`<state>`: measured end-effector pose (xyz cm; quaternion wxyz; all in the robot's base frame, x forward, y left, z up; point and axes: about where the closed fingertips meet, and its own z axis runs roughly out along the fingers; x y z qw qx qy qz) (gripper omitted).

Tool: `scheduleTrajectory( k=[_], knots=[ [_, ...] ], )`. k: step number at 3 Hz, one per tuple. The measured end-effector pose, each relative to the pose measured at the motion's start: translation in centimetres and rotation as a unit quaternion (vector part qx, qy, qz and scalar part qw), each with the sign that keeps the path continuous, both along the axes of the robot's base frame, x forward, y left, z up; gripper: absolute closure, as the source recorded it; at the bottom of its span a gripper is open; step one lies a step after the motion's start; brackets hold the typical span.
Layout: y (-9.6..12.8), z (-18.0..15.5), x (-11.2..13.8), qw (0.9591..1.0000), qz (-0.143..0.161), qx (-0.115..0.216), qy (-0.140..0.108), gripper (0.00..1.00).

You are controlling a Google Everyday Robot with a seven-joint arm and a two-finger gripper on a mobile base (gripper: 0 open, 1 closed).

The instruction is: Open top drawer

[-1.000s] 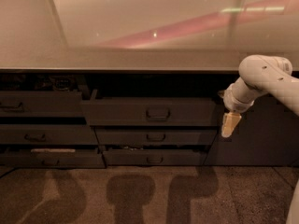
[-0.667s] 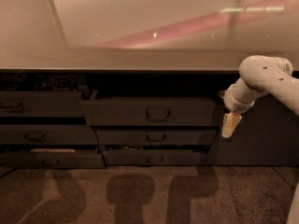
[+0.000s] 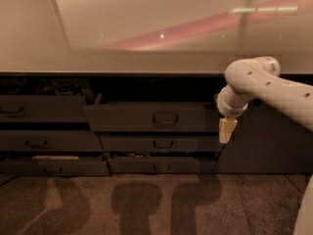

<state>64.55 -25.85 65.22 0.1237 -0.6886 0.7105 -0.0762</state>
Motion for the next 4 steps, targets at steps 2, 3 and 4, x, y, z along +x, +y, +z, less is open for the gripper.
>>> scheduleTrajectory(
  k=[2, 3, 4],
  knots=[
    [2.33, -1.32, -0.58, 0.9983, 0.013, -0.056, 0.003, 0.00],
    [2.33, -1.32, -0.58, 0.9983, 0.013, -0.056, 0.003, 0.19],
    [2.33, -1.33, -0.58, 0.9983, 0.013, -0.056, 0.003, 0.42]
  ],
)
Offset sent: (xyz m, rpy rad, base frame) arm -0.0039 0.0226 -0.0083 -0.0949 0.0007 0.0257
